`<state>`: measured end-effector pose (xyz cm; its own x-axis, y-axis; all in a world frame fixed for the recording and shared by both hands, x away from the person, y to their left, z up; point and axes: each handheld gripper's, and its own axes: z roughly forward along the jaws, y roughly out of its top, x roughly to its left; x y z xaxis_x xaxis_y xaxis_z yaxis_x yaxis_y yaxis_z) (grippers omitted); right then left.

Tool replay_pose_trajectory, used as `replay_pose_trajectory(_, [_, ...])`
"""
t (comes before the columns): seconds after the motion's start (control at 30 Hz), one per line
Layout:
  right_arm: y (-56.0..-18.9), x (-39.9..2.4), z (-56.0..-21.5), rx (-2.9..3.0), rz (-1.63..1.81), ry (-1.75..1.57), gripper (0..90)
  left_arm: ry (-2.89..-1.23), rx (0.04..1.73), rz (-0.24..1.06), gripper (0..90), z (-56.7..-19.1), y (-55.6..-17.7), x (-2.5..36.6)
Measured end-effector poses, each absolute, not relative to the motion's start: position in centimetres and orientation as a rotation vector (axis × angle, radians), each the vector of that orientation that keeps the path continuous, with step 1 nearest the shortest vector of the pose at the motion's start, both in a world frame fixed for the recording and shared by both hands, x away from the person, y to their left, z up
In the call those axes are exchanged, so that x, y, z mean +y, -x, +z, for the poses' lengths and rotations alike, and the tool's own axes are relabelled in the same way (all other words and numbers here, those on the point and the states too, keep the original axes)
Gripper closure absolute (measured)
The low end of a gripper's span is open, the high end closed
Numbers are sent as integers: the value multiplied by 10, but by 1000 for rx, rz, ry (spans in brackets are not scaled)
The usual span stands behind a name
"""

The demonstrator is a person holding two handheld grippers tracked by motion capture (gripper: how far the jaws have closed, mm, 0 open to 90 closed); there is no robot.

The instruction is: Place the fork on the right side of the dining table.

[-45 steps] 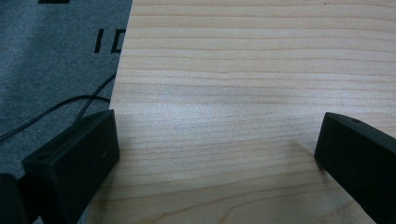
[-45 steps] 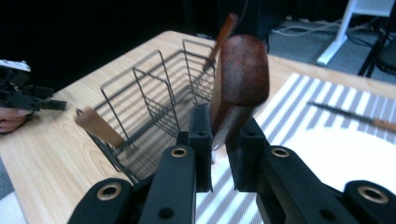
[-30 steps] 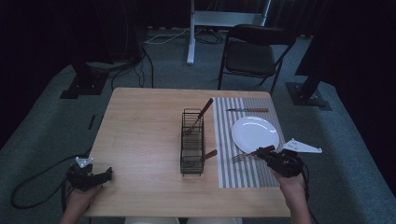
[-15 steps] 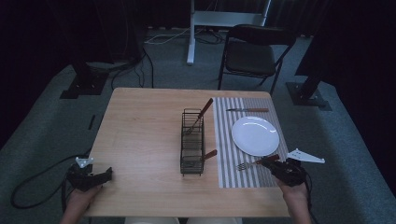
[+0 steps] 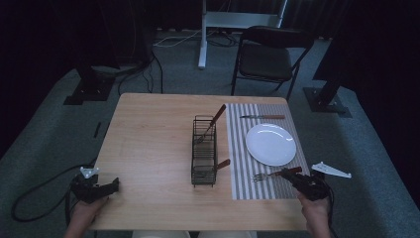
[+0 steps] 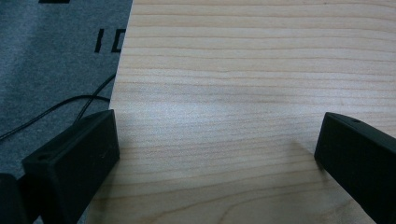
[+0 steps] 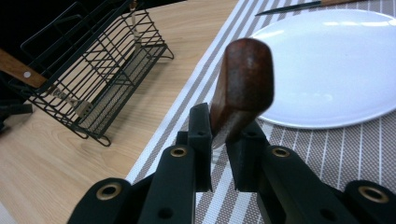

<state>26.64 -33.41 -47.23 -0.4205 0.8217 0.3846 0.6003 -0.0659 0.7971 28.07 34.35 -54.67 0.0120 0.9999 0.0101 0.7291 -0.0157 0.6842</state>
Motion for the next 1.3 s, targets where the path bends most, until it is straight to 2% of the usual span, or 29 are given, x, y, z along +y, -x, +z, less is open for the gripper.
replay_pose_trajectory(0.23, [-268,-341,-477,1978,1514,-1576,800,-1796,1770,710,3,-547,-280,343])
replay_pose_trajectory(0.83, [-274,-372,-518,1956,1438,-1700,572,-1795,1770,711,3,-547,-280,343])
replay_pose_trajectory(1.3, [-280,-373,-538,1953,1234,-1737,477,-1795,1770,711,3,-547,-280,343])
